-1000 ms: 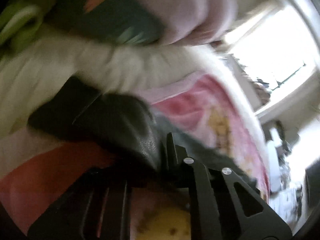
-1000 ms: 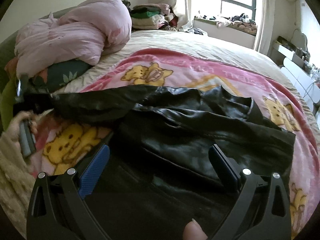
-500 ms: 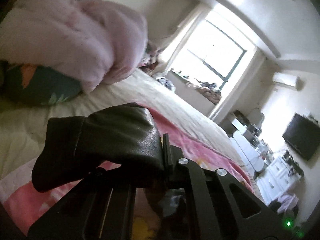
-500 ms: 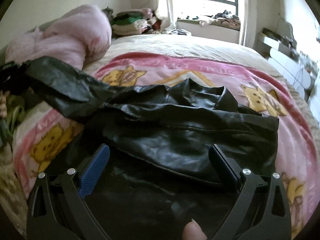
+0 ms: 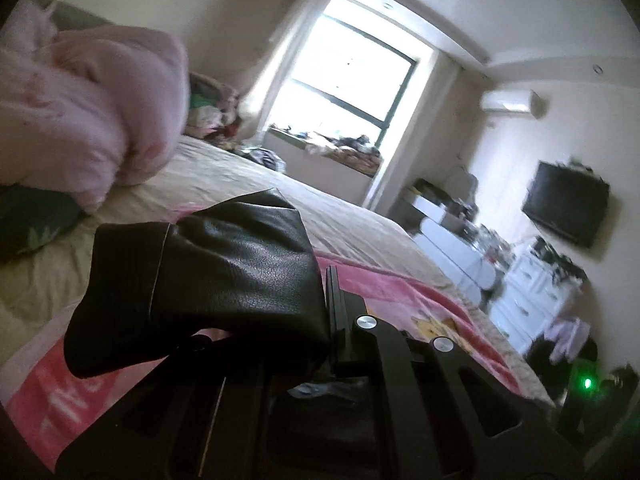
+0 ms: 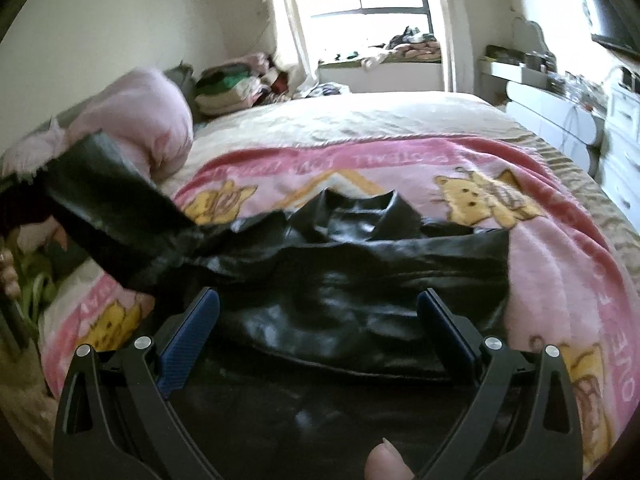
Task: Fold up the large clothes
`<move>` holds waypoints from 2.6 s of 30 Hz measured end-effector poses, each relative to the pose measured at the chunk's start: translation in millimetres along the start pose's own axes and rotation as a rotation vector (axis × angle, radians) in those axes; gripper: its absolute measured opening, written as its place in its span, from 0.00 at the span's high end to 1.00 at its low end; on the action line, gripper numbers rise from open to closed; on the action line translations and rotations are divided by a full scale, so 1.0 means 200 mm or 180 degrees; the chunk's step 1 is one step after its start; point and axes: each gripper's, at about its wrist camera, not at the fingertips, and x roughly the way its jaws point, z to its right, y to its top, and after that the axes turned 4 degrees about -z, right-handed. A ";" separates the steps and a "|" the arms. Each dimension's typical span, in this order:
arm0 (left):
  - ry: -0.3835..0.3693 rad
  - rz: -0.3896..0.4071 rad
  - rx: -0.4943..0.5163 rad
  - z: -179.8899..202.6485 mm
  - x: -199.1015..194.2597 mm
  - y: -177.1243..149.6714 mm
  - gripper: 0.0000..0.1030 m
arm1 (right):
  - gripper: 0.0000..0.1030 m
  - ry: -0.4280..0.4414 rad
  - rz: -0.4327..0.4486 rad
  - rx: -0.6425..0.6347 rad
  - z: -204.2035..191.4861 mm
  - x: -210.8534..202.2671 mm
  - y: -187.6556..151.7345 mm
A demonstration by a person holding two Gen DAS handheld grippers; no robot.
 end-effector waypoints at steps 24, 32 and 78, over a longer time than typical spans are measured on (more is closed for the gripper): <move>-0.0685 -0.1190 0.1618 0.73 0.60 -0.61 0.98 | 0.05 -0.0225 0.0409 0.0751 0.47 -0.28 0.05; -0.0476 -0.1727 0.2295 0.86 0.77 -0.98 0.93 | 0.04 -0.0249 0.0461 0.1003 0.60 -0.33 0.04; 0.0212 -0.1355 0.0339 -0.05 0.80 -0.41 0.64 | 0.90 0.0242 0.0043 0.0424 0.31 0.11 -0.02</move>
